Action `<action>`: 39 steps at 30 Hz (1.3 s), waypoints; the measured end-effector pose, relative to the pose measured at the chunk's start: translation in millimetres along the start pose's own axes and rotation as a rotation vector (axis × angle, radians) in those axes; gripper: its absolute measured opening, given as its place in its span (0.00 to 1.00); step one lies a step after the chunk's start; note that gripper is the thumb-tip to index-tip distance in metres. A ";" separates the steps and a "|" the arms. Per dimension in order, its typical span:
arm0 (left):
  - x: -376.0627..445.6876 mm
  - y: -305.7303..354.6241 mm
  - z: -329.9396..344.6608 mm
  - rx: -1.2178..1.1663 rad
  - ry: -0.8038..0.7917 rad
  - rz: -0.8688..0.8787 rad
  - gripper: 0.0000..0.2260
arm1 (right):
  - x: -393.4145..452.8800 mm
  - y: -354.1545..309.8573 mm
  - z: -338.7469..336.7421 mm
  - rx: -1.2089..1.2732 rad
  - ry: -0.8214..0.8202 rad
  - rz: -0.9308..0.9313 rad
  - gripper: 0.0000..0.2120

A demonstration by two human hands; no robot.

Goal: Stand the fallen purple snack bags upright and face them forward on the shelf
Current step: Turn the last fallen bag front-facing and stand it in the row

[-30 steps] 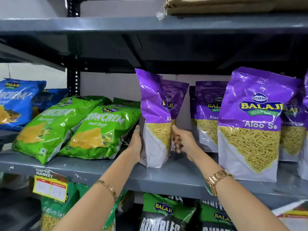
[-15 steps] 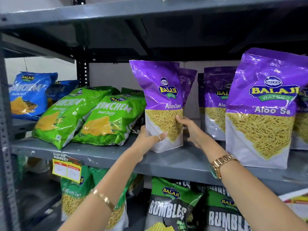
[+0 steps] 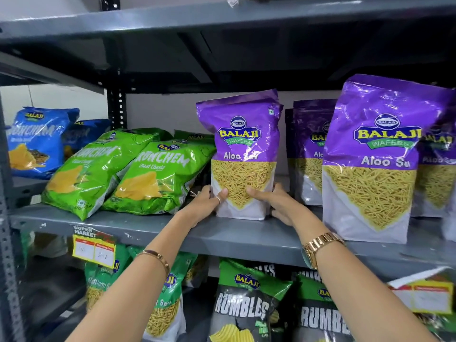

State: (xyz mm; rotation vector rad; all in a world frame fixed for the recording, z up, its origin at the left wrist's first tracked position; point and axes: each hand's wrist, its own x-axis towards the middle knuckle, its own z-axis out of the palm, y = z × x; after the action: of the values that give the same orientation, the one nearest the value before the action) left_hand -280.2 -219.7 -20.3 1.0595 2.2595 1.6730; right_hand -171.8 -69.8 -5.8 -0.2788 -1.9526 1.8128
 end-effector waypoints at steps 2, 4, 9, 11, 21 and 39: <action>-2.6 -0.6 0.1 0.062 -0.007 -0.017 0.31 | -6.9 0.5 0.3 -0.051 -0.100 0.023 0.26; -4.9 0.7 0.4 0.110 -0.005 -0.056 0.24 | -13.4 -1.5 0.9 -0.068 -0.138 0.002 0.22; -14.0 0.3 -4.9 0.085 -0.004 -0.085 0.28 | -19.9 0.1 -0.2 -0.096 -0.141 -0.023 0.20; -20.0 -1.6 -7.5 0.054 -0.026 -0.101 0.33 | -24.3 2.2 0.8 -0.113 -0.146 -0.029 0.18; -36.6 -4.2 -12.5 0.012 -0.076 -0.070 0.32 | -47.0 6.2 7.0 -0.162 -0.003 -0.084 0.41; 18.0 98.0 -66.0 -0.580 0.342 0.045 0.19 | -46.6 10.5 4.4 -0.229 0.023 -0.180 0.39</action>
State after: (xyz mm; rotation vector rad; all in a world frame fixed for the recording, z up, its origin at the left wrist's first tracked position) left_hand -281.8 -247.4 96.0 0.7289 1.7111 2.4659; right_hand -134.7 -93.3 -25.2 -0.1881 -2.0986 1.4698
